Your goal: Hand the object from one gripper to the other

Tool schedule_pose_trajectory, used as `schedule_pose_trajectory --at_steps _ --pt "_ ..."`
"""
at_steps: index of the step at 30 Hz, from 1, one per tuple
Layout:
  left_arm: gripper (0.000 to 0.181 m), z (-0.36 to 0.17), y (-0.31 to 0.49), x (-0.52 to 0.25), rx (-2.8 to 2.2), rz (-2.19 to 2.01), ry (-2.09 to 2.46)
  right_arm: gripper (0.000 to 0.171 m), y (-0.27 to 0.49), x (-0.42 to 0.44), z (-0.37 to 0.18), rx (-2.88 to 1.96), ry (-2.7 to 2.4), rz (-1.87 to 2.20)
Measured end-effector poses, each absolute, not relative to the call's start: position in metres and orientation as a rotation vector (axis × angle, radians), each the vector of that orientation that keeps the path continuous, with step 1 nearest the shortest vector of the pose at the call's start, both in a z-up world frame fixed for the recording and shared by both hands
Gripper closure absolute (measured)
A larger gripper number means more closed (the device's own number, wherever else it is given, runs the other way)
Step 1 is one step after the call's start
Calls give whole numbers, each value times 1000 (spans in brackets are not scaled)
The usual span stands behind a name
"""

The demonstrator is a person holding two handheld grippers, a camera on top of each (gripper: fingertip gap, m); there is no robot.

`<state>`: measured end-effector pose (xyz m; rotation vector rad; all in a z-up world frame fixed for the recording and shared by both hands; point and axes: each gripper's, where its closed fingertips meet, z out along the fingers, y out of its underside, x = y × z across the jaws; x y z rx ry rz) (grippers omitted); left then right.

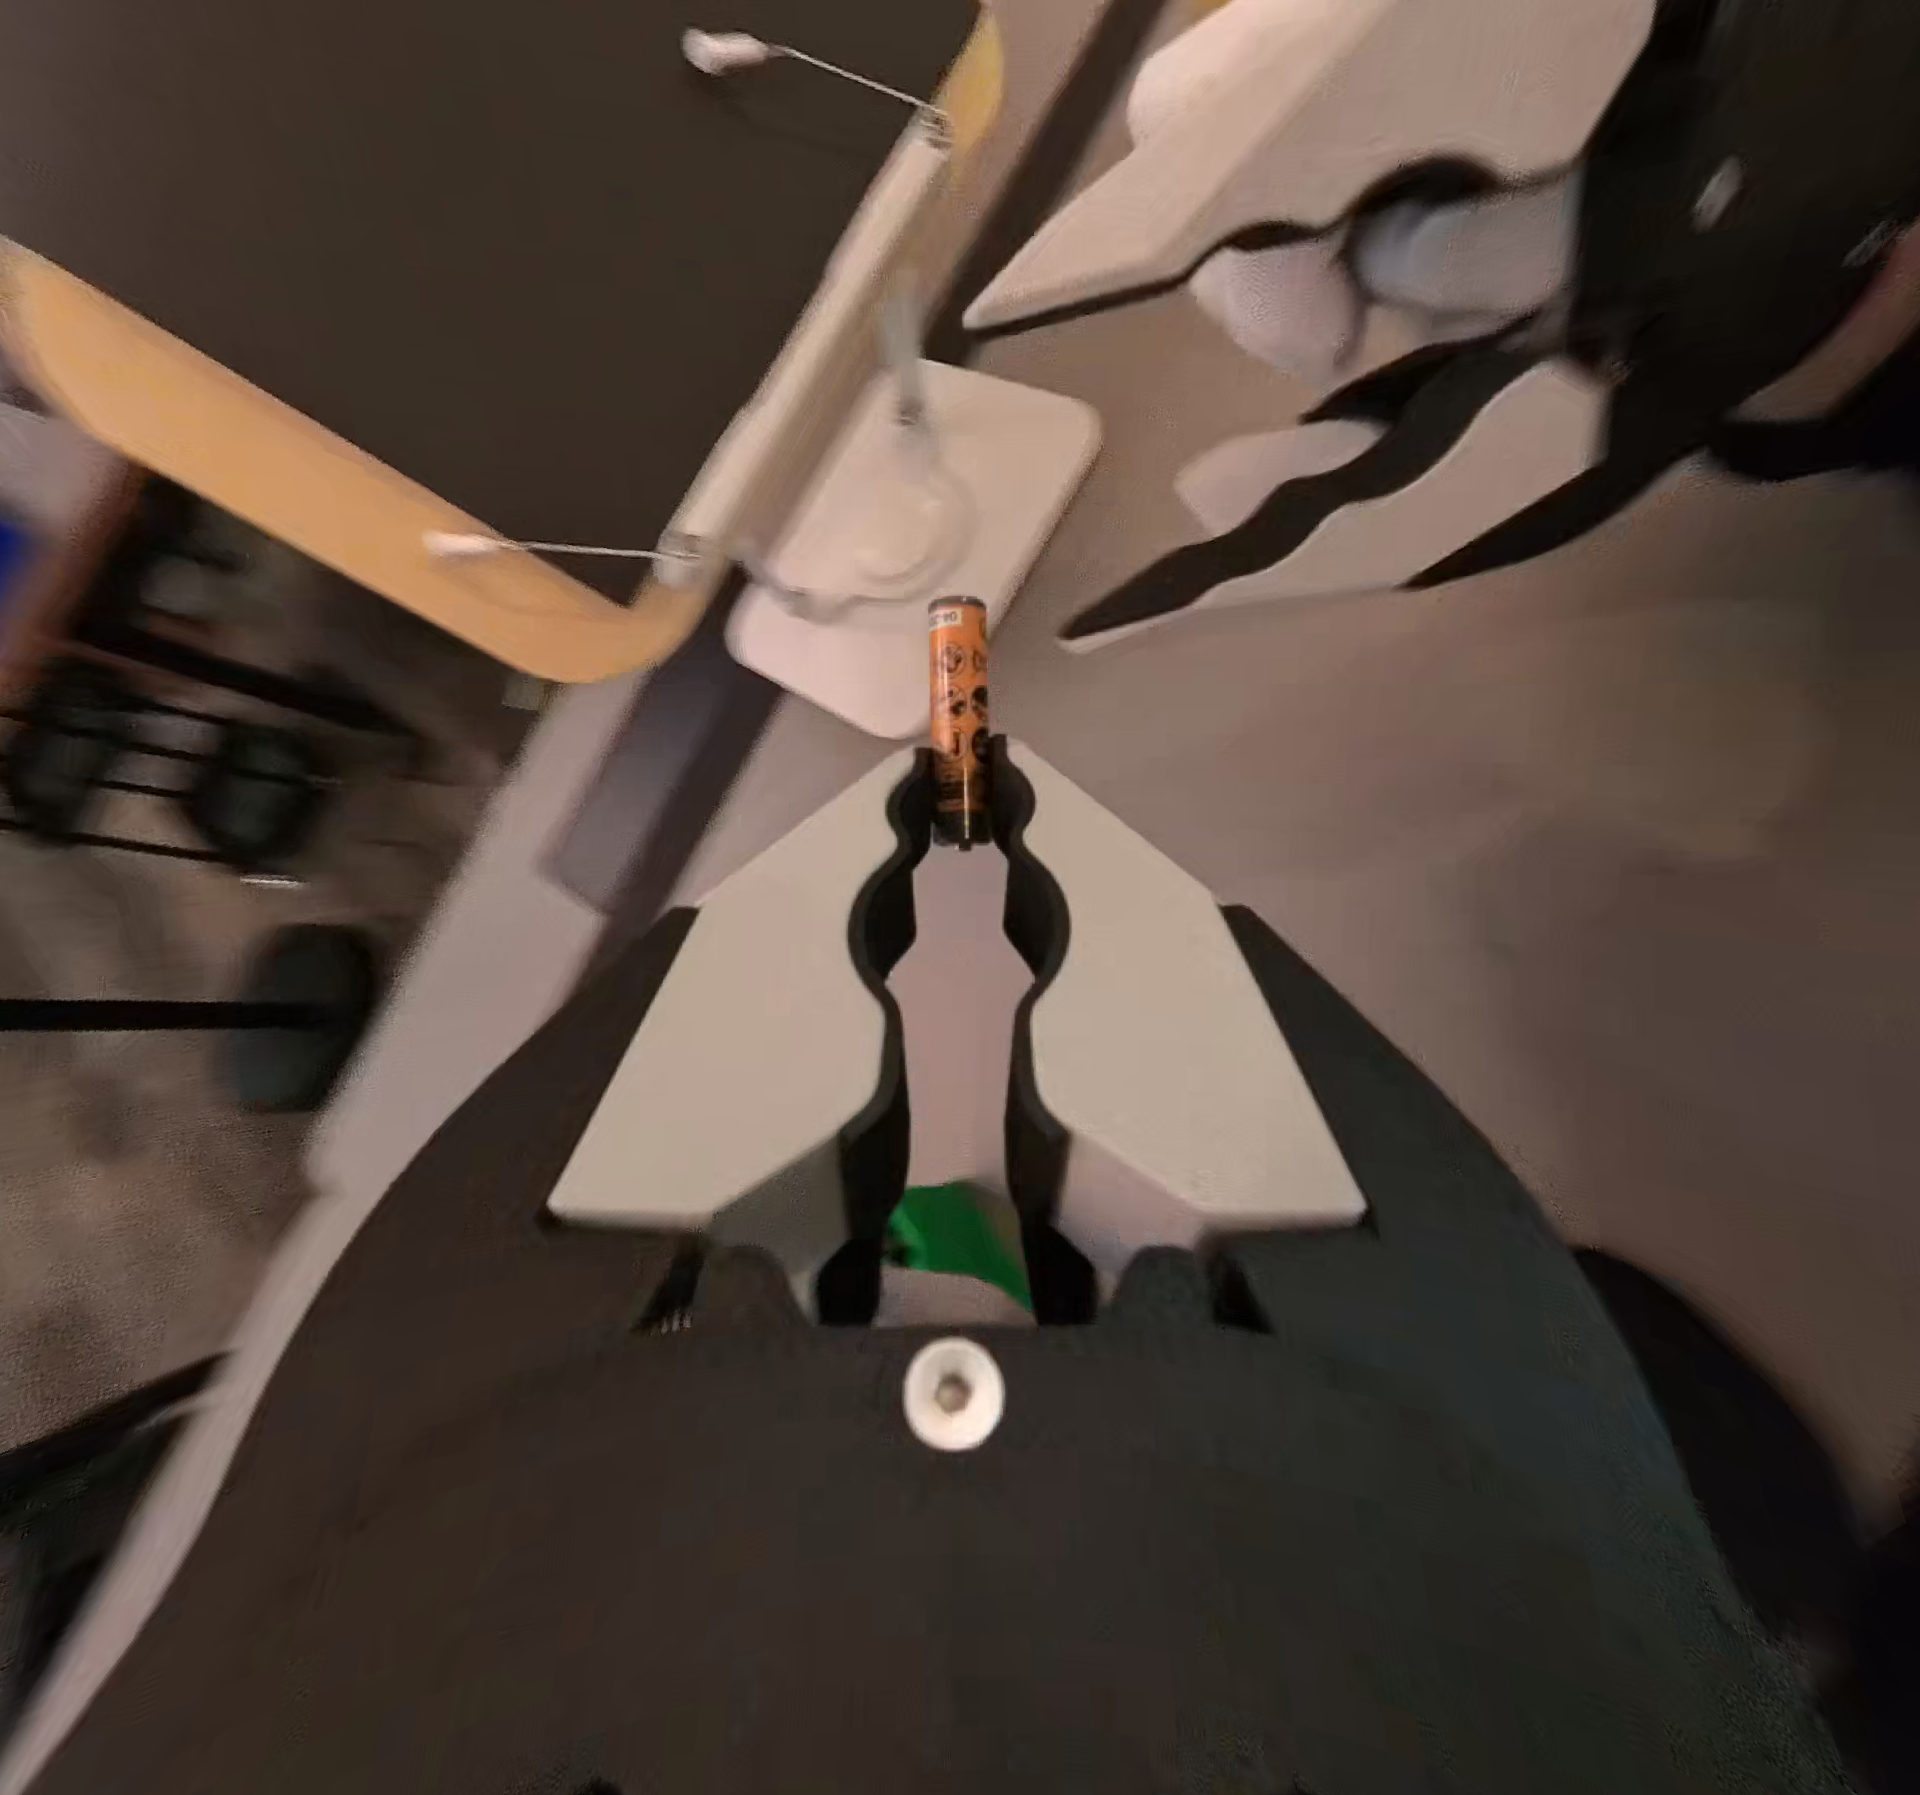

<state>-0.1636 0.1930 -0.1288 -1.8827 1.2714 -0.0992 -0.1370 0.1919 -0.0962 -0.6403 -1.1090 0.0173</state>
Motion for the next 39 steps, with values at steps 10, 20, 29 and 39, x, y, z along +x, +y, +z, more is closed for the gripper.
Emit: schedule_pose_trajectory --at_steps 10,20,29,39 --pt "173 -137 169 -149 -2205 -757 1255 138 185 -166 -118 -459 -1146 -467" --pt "170 -143 166 -143 -2217 -873 1217 155 192 -167 -126 -507 -1136 -480" --pt "141 -138 168 -132 -2087 -754 1182 158 211 -161 -129 -719 -1101 -259" --pt "153 -142 179 -137 -2184 -869 860 158 212 -163 -134 -671 -1113 -427"
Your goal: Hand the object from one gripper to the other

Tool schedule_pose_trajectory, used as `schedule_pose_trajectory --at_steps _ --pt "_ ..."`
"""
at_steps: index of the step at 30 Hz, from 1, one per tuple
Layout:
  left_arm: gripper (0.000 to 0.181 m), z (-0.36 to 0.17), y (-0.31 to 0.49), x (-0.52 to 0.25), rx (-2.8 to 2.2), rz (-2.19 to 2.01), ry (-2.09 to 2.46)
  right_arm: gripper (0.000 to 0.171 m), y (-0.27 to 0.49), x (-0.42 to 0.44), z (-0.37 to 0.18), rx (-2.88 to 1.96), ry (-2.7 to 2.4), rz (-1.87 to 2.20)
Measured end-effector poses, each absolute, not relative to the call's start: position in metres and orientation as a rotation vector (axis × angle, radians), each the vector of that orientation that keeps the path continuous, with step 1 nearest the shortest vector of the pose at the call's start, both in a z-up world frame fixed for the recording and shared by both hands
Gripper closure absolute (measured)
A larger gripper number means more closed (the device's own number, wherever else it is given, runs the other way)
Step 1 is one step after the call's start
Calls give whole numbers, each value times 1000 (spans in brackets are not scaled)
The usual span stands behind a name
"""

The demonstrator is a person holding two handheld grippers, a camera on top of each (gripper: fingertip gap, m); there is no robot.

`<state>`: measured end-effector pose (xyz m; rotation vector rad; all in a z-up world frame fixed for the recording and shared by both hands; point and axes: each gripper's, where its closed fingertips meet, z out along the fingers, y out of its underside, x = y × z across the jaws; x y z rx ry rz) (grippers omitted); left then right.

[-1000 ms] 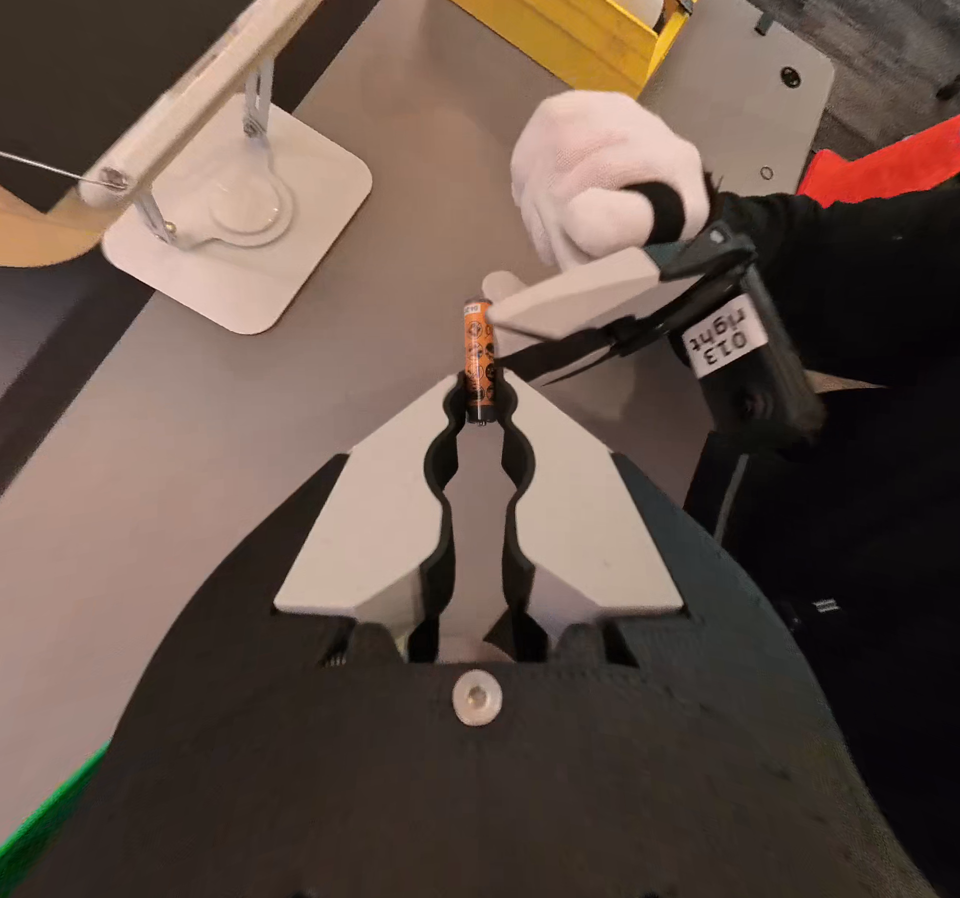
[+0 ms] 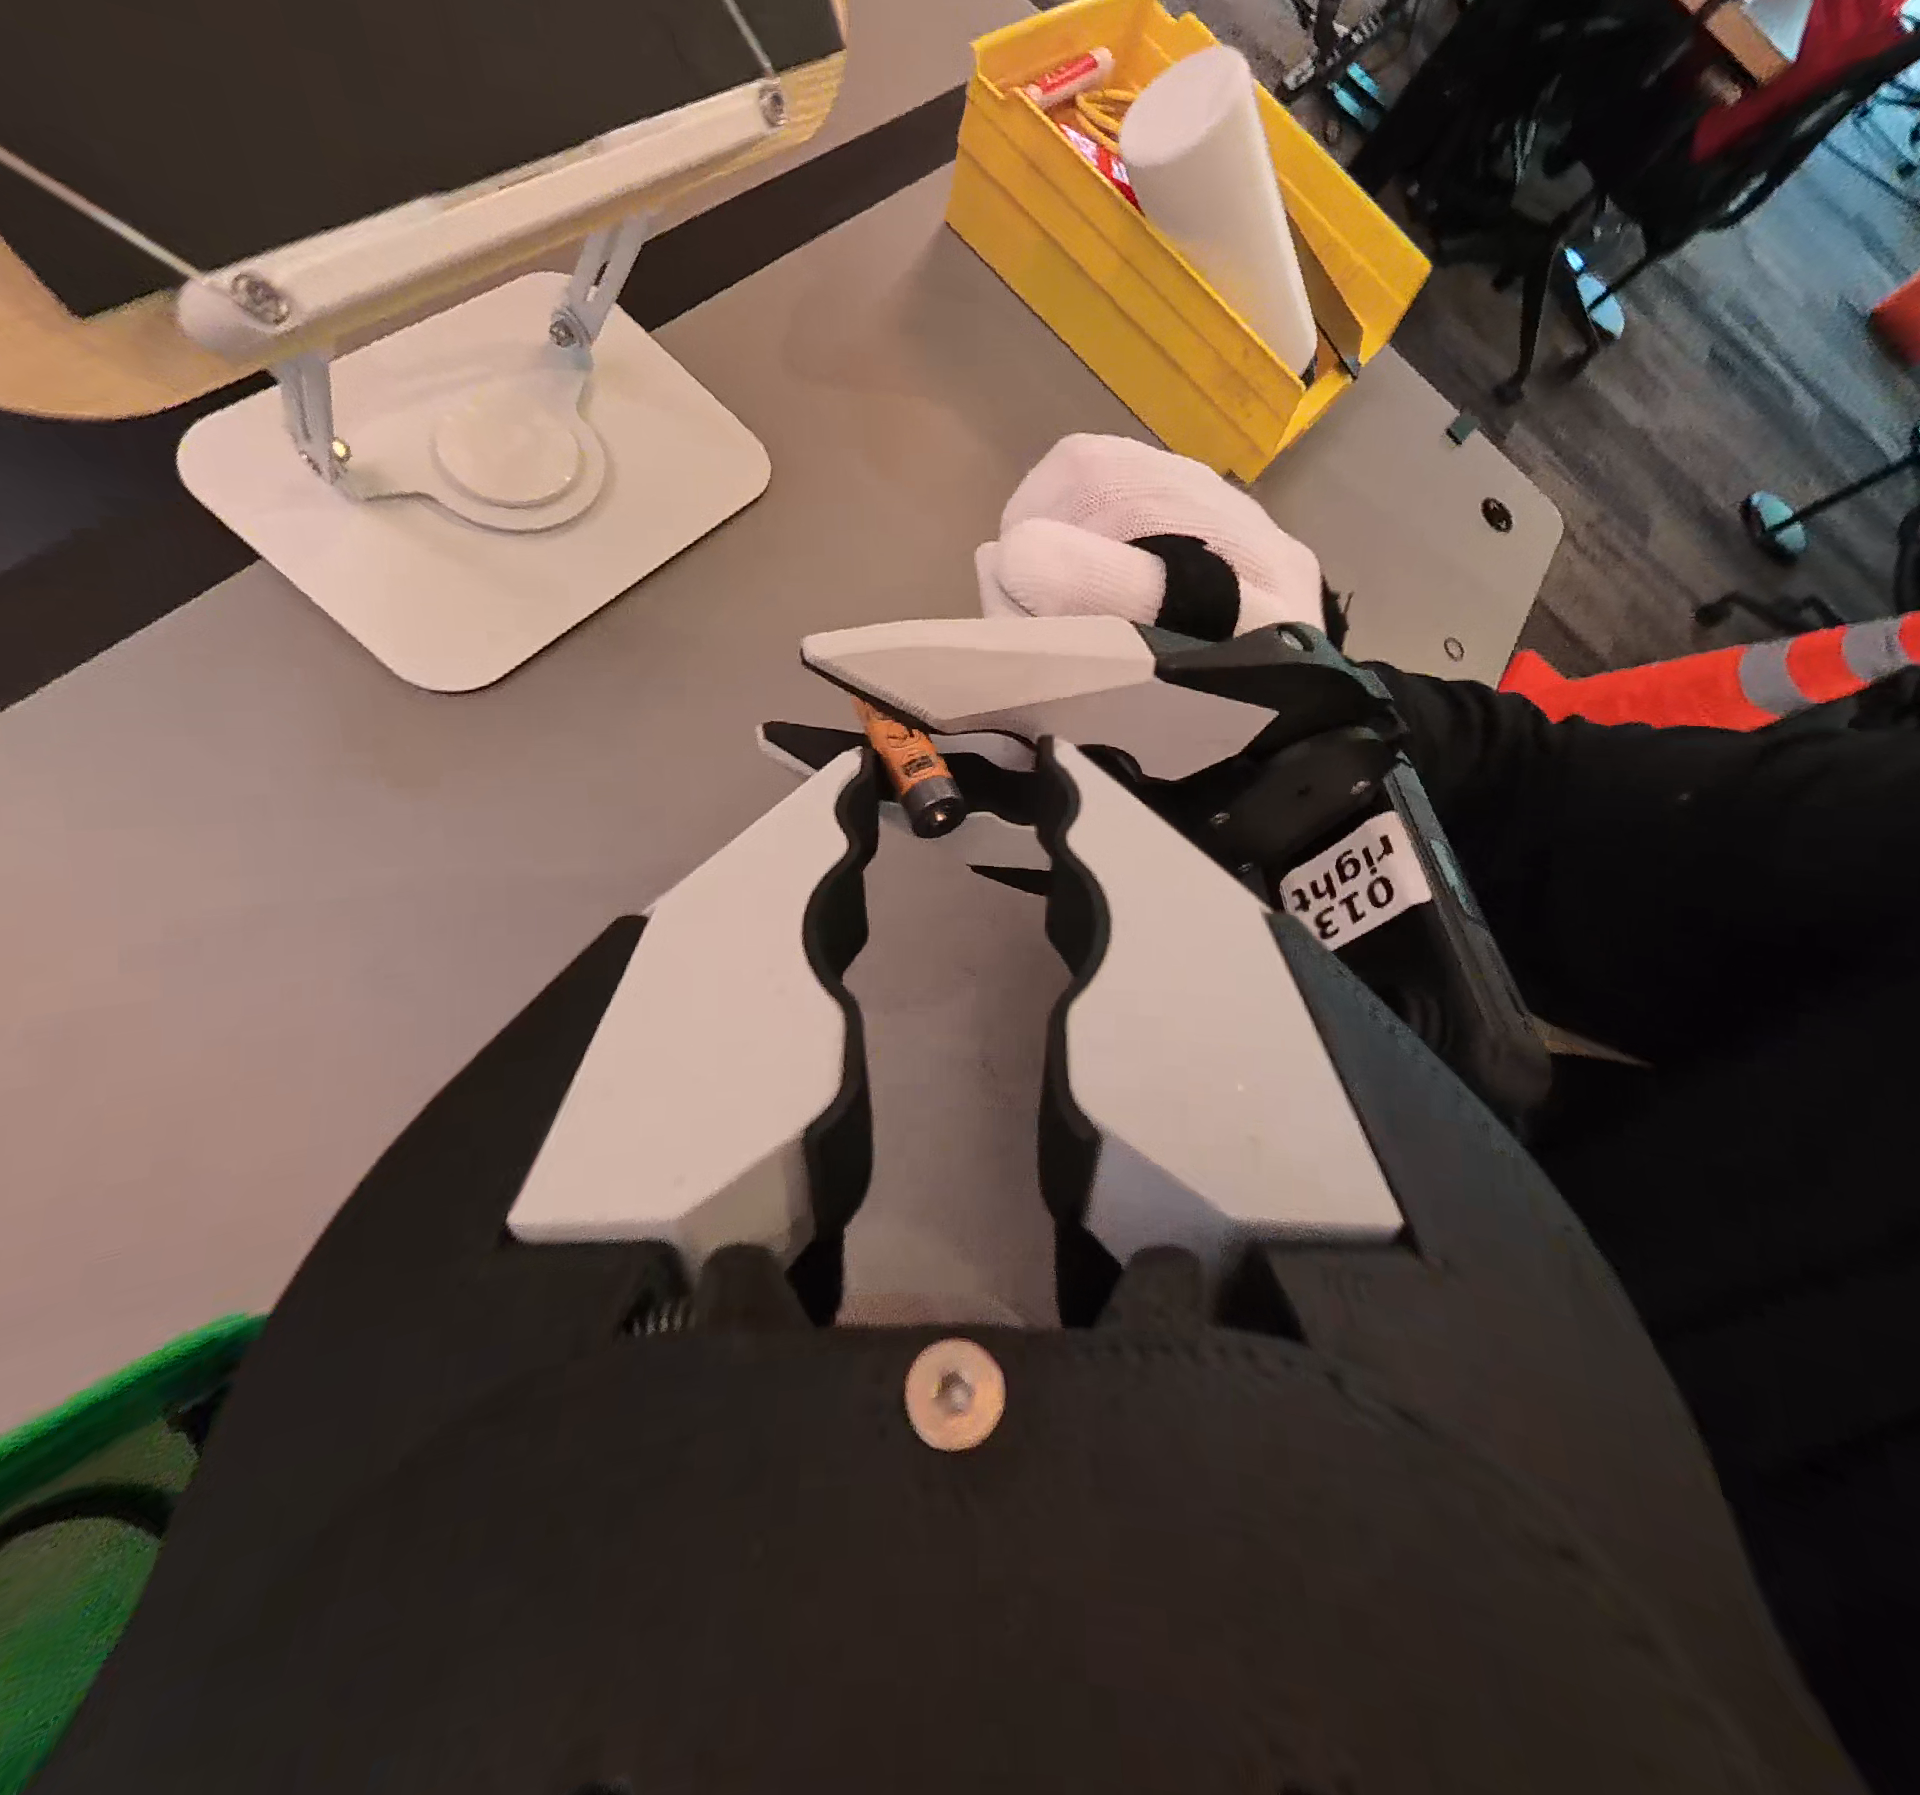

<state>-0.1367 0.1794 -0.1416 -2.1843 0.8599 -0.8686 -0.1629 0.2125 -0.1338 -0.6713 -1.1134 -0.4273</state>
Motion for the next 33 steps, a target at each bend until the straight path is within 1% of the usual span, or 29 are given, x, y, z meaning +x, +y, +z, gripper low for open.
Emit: schedule_pose_trajectory --at_steps 2,5,9,12,17,21,25,29,33 --pt "153 -146 182 -139 -2199 -852 823 158 215 -166 -140 -692 -1124 -414" --pt "138 -152 182 -136 -2210 -830 787 158 219 -168 -148 -716 -1132 -414" --pt "131 -153 182 -134 -2206 -889 689 158 221 -168 -152 -711 -1136 -423" --pt "120 -154 182 -133 -2188 -960 579 159 223 -171 -158 -716 -1151 -421" --pt "102 -154 181 -133 -2065 -1052 355 159 223 -177 -169 -761 -1167 -354" --pt "96 -151 182 -135 -1934 -1088 191 160 222 -180 -173 -776 -1171 -343" --pt "83 -148 183 -135 -1848 -1114 89 161 222 -183 -177 -821 -1176 -283" --pt "79 -146 183 -138 -1795 -1179 25 161 223 -185 -182 -885 -1191 -172" --pt "86 -145 181 -144 -1778 -1263 -11 161 219 -188 -185 -929 -1214 1"
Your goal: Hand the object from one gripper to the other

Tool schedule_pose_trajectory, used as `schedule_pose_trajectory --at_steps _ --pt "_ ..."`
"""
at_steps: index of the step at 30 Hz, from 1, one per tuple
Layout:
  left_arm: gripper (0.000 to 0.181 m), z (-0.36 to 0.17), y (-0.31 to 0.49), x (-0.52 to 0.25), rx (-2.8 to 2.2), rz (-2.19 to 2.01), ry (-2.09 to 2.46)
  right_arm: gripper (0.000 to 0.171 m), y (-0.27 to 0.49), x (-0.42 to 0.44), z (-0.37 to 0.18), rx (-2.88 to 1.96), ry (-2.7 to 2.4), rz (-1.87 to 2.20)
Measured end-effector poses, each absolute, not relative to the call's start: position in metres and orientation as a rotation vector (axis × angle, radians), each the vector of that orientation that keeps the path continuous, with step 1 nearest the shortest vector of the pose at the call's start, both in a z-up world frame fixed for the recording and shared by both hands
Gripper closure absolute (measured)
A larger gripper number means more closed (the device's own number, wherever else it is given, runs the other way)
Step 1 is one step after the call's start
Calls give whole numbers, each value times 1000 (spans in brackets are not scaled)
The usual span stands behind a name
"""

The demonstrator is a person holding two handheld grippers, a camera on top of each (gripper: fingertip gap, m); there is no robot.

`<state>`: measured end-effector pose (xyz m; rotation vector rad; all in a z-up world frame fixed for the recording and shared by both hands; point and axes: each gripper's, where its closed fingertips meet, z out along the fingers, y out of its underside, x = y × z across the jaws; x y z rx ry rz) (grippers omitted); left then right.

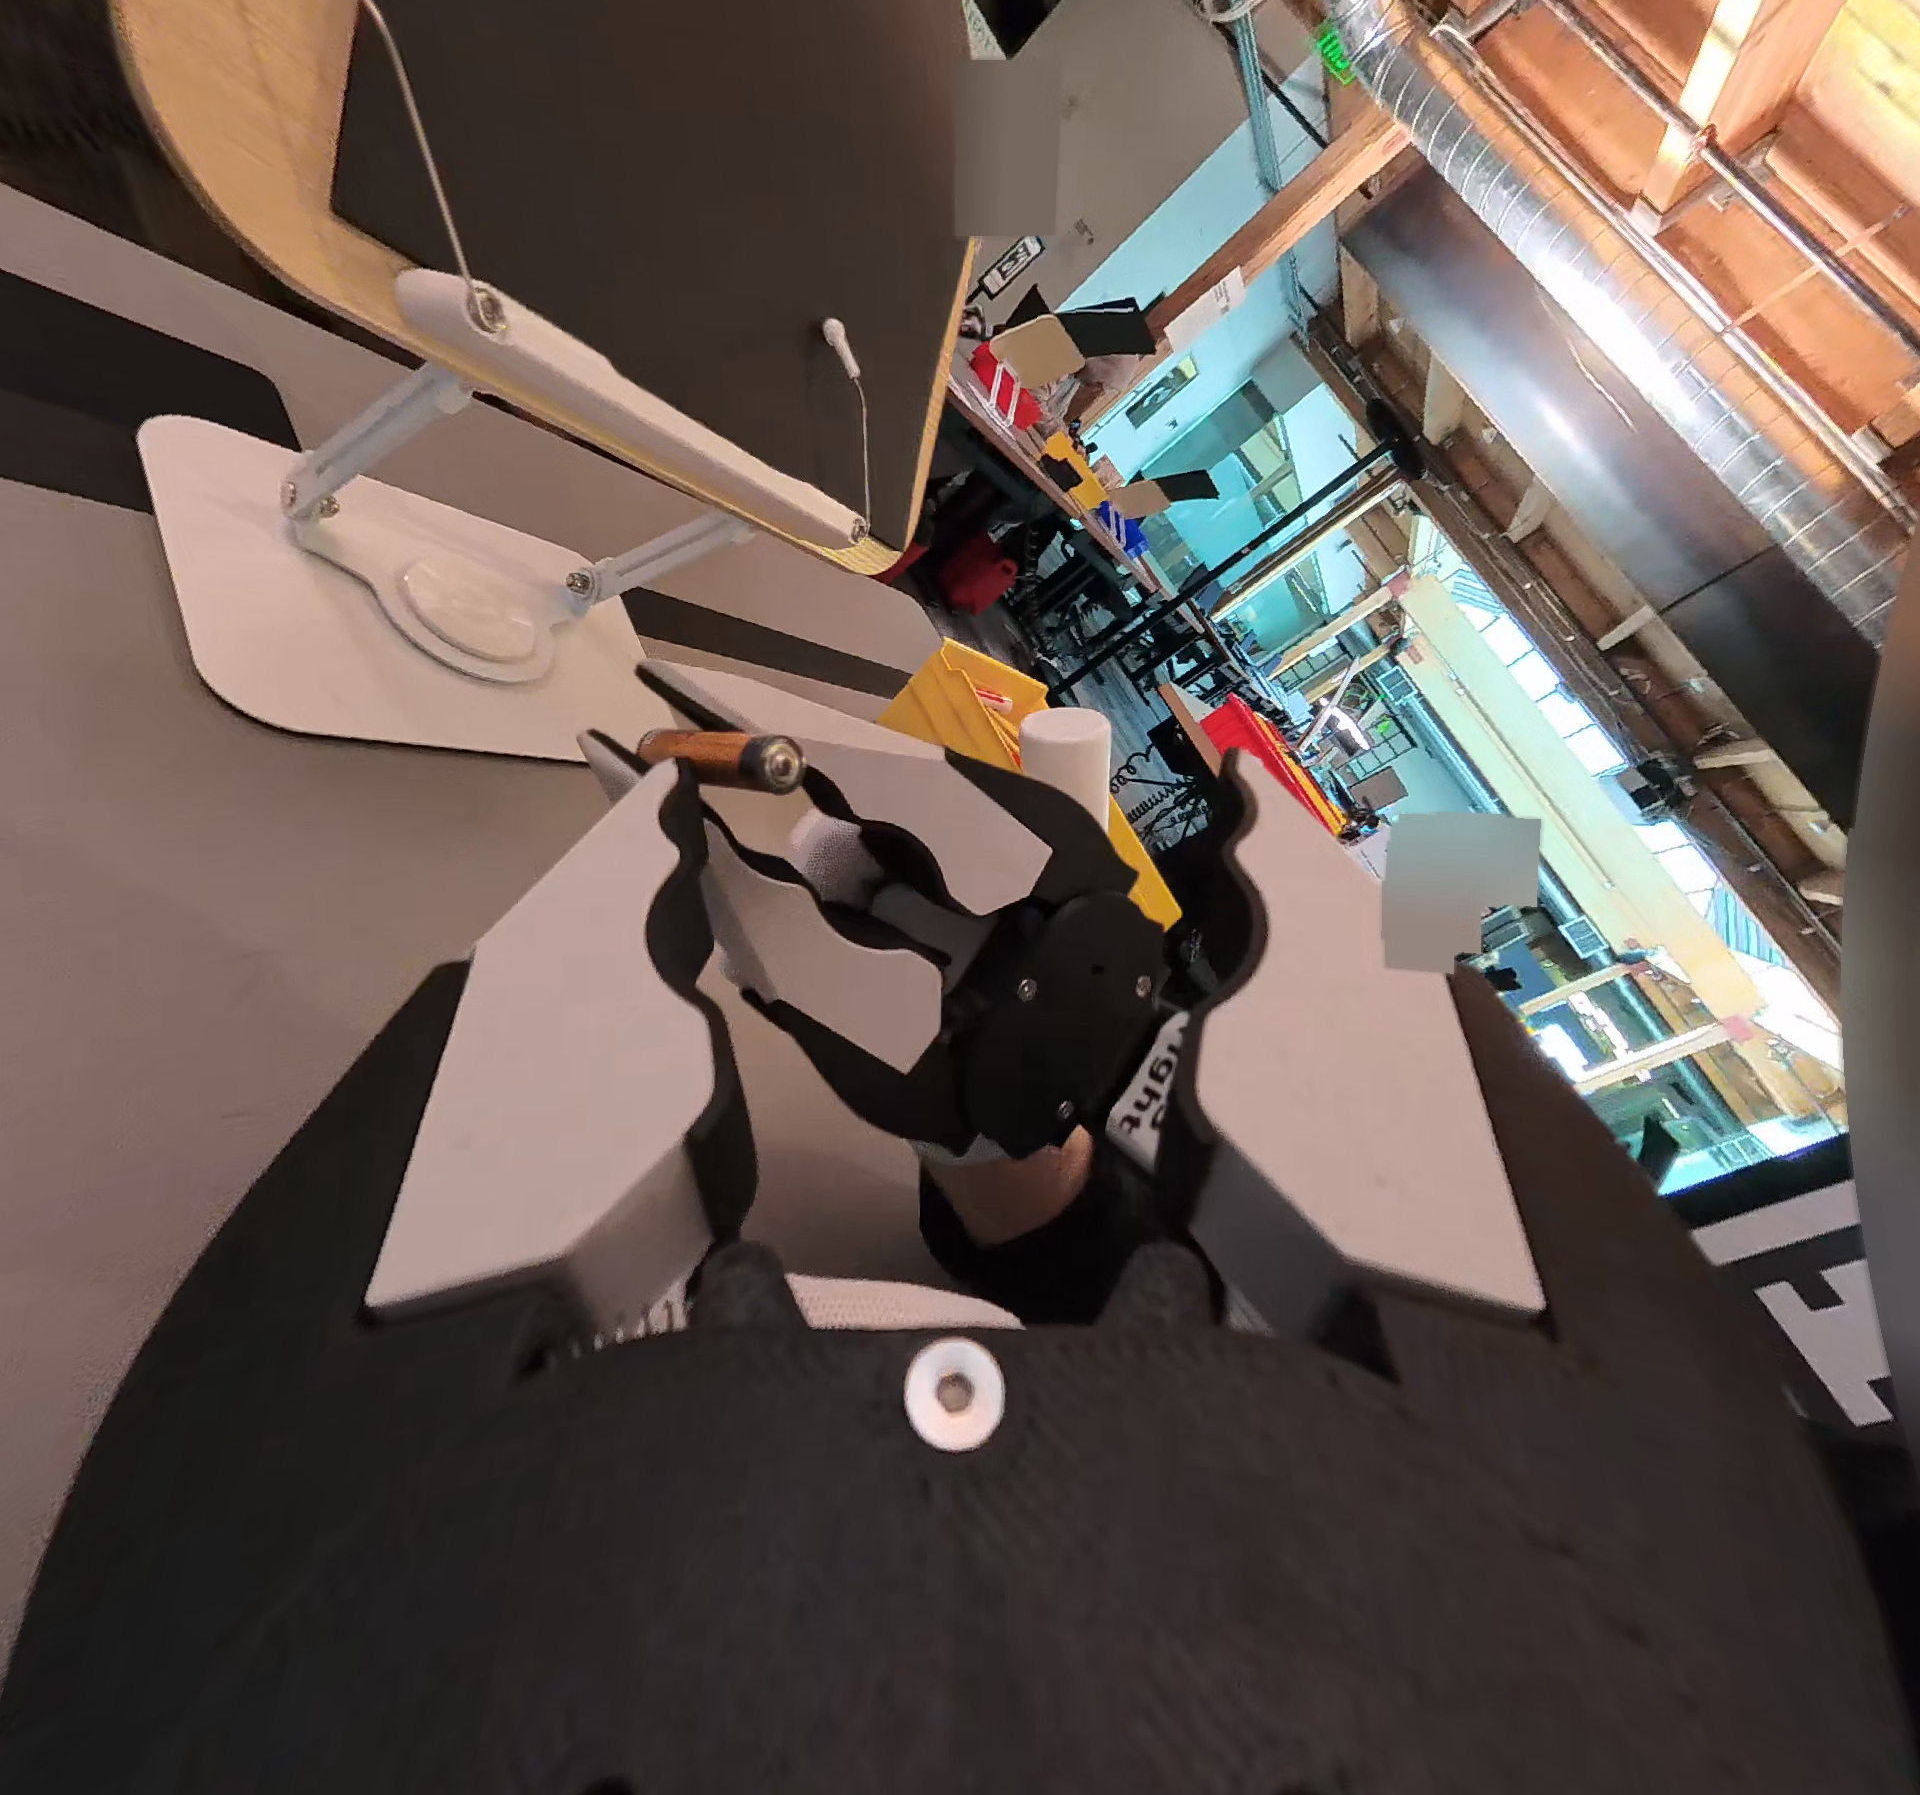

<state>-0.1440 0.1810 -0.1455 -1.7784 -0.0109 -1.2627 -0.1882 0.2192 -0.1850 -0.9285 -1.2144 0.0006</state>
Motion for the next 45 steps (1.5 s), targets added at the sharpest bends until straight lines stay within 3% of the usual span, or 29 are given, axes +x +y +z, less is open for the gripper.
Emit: schedule_pose_trajectory --at_steps 12,15,18,22,30,35,45 --pt "109 -149 161 -146 -1815 -1337 198 163 193 -192 -186 -1018 -1263 683" --pt "127 -144 155 -145 -1771 -1360 269 164 185 -191 -181 -1033 -1238 858" --pt "130 -139 151 -143 -1721 -1320 332 163 181 -192 -180 -1059 -1228 988" --pt "129 -140 152 -146 -1671 -997 494 163 186 -189 -176 -1125 -1157 1116" --pt "102 -130 167 -164 -1309 303 911 164 200 -180 -174 -1292 -1008 1444" --pt "108 -140 170 -150 -1161 565 1041 164 184 -181 -165 -1280 -1018 1603" --pt "116 -164 157 -127 -1059 626 1405 164 166 -170 -199 -1404 -1377 1489"
